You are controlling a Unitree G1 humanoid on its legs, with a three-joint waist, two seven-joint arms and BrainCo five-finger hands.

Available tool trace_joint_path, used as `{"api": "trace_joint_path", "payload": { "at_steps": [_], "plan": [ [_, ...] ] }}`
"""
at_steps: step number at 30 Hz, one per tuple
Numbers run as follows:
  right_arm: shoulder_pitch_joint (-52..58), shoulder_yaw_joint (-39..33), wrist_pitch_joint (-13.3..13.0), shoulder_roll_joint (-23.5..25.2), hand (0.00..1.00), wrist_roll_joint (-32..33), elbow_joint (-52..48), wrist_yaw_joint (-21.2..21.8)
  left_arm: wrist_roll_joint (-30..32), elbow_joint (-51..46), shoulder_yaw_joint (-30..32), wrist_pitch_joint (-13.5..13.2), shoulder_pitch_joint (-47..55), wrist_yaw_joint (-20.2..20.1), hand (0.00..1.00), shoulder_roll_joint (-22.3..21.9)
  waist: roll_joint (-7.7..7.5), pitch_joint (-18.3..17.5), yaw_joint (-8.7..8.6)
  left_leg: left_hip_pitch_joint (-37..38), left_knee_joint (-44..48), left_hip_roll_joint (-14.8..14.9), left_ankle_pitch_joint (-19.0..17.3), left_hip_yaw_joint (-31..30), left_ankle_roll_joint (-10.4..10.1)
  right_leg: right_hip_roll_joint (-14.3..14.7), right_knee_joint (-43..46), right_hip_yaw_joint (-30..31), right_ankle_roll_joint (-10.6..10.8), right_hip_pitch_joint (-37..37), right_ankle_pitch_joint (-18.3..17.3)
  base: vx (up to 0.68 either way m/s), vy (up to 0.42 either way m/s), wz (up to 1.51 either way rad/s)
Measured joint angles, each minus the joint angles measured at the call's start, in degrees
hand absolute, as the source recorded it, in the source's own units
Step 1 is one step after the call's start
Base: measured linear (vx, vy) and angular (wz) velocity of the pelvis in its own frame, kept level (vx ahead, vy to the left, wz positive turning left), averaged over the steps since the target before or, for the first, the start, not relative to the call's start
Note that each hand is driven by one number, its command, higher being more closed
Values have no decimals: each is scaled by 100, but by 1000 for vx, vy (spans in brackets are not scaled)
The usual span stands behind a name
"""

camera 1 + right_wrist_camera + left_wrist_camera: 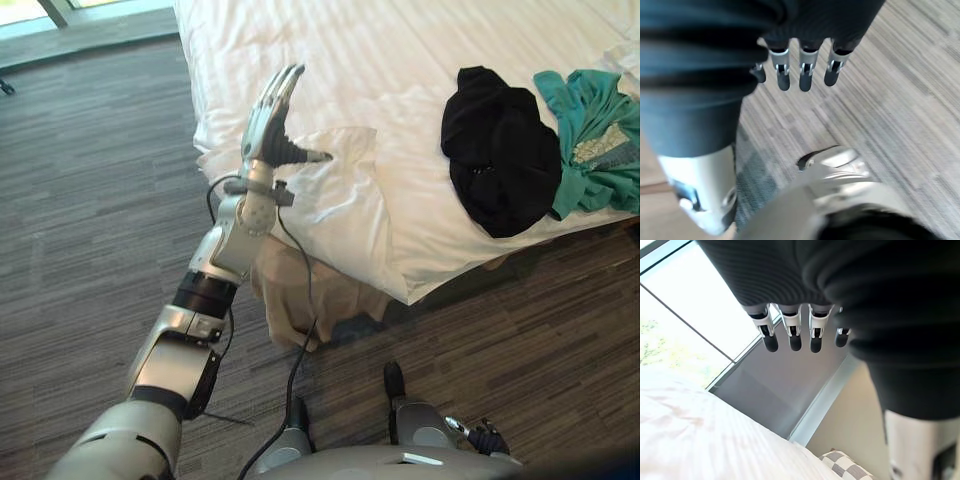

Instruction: Tidy the bed and pick cloth on bed and put in laundry

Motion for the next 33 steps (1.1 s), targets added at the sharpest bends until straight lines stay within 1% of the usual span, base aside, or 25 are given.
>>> {"api": "trace_joint_path", "payload": {
  "at_steps": [2, 5, 6, 8, 9, 11, 13, 14, 17, 18, 19, 20, 21, 24, 26, 29, 31, 33],
  "plan": [
    [-4, 41, -14, 1, 0, 20, -116, -28, 104, -2, -64, 38, -159, 75, 0, -11, 4, 32, 3, -124, 222, 70, -78, 71, -1, 7, 75, 17, -2, -68, 1, 35, -3, -4],
    [-128, 122, -63, 12, 0, 38, -408, -71, 225, 6, -112, 242, -583, 120, 0, -4, 4, 264, 17, -361, 815, 193, -321, 298, -2, 42, 237, 102, -39, -180, 24, 3, 22, -11],
    [-162, 125, -70, 15, 0, 39, -439, -80, 270, 7, -112, 285, -660, 121, 0, -8, 4, 309, 16, -407, 914, 215, -373, 301, 3, 50, 251, 105, -39, -192, 24, -42, 36, -10],
    [-171, 217, -112, 21, 0, 54, -637, -125, 332, 27, -118, 493, -965, 119, 0, -14, -2, 347, 31, -734, 1270, 301, -571, 310, 53, 97, 335, 136, -39, -429, 24, -54, 39, -12],
    [-181, 247, -110, 23, 0, 88, -674, -140, 357, 32, -117, 554, -1032, 103, 0, -14, -20, 385, 40, -781, 1328, 307, -588, 311, 53, 98, 347, 142, -39, -459, 24, -66, 34, -5],
    [-204, 338, -109, 31, 0, 252, -808, -178, 454, 258, -107, 761, -1270, 13, 0, -75, -24, 505, 75, -929, 1538, 350, -651, 309, 46, 105, 397, 141, -38, -542, 25, -70, 14, -4],
    [-225, 354, -108, 39, 0, 307, -872, -178, 532, 487, -92, 896, -1436, -144, 0, -202, 7, 574, 166, -993, 1647, 388, -697, 301, 47, 127, 411, 140, -38, -560, 25, -68, -7, -4],
    [-263, 358, -102, 64, 0, 321, -876, -175, 553, 537, -91, 959, -1499, -222, 0, -258, 10, 576, 181, -1064, 1688, 403, -704, 294, 54, 129, 410, 119, -38, -603, 25, -57, -10, 3],
    [-375, 451, -97, 148, 0, 424, -877, -168, 580, 641, -93, 967, -1595, -349, 0, -287, 9, 582, 198, -1240, 1805, 457, -740, 292, 94, 161, 410, 95, -37, -713, 25, -79, -33, 1],
    [-396, 515, -98, 189, 0, 429, -883, -165, 592, 955, -93, 972, -1728, -363, 0, -392, 10, 592, 235, -1298, 1855, 471, -740, 285, 94, 168, 410, 91, -36, -742, 23, -68, -26, 1],
    [-402, 538, -99, 204, 0, 425, -902, -160, 593, 1048, -93, 972, -1768, -364, 0, -414, 10, 615, 248, -1299, 1857, 471, -740, 285, 95, 168, 410, 93, -35, -743, 23, -73, -24, -1],
    [-418, 556, -102, 195, 0, 443, -966, -163, 593, 1246, -94, 974, -1898, -373, 0, -451, 8, 694, 271, -1307, 1855, 476, -750, 289, 109, 169, 410, 92, -32, -744, 20, -99, -23, -4],
    [-477, 561, -101, 202, 0, 492, -976, -163, 593, 1430, -93, 974, -2042, -405, 0, -449, -7, 772, 280, -1341, 1870, 480, -764, 301, 133, 169, 407, 94, -31, -776, 15, -99, -23, -4],
    [-619, 575, -100, 204, 0, 550, -966, -170, 594, 1727, -89, 974, -2270, -432, 0, -439, -5, 814, 283, -1572, 1972, 503, -771, 319, 154, 168, 401, 96, -19, -965, 23, -87, -23, -5],
    [-763, 594, -102, 215, 0, 656, -944, -173, 593, 2089, -81, 974, -2456, -477, 0, -441, -7, 891, 285, -1722, 2067, 546, -767, 351, 161, 190, 400, 97, -1, -1103, 74, -60, -18, -13],
    [-906, 591, -106, 224, 0, 723, -940, -194, 609, 2494, 45, 979, -2641, -661, 0, -436, 9, 984, 294, -1794, 2074, 557, -757, 419, 172, 196, 340, 133, 10, -1190, 148, 6, -2, -11],
    [-985, 572, -104, 255, 0, 822, -919, -197, 690, 2554, 80, 982, -2785, -812, 0, -424, 12, 990, 301, -1922, 2082, 556, -743, 439, 191, 197, 313, 156, 30, -1318, 188, 45, 0, -5],
    [-1107, 571, -103, 262, 0, 919, -845, -198, 728, 2771, 104, 979, -2888, -845, 0, -430, 13, 1039, 305, -1933, 2087, 549, -733, 445, 196, 192, 294, 162, 35, -1333, 216, 55, -1, -1]
  ]
}}
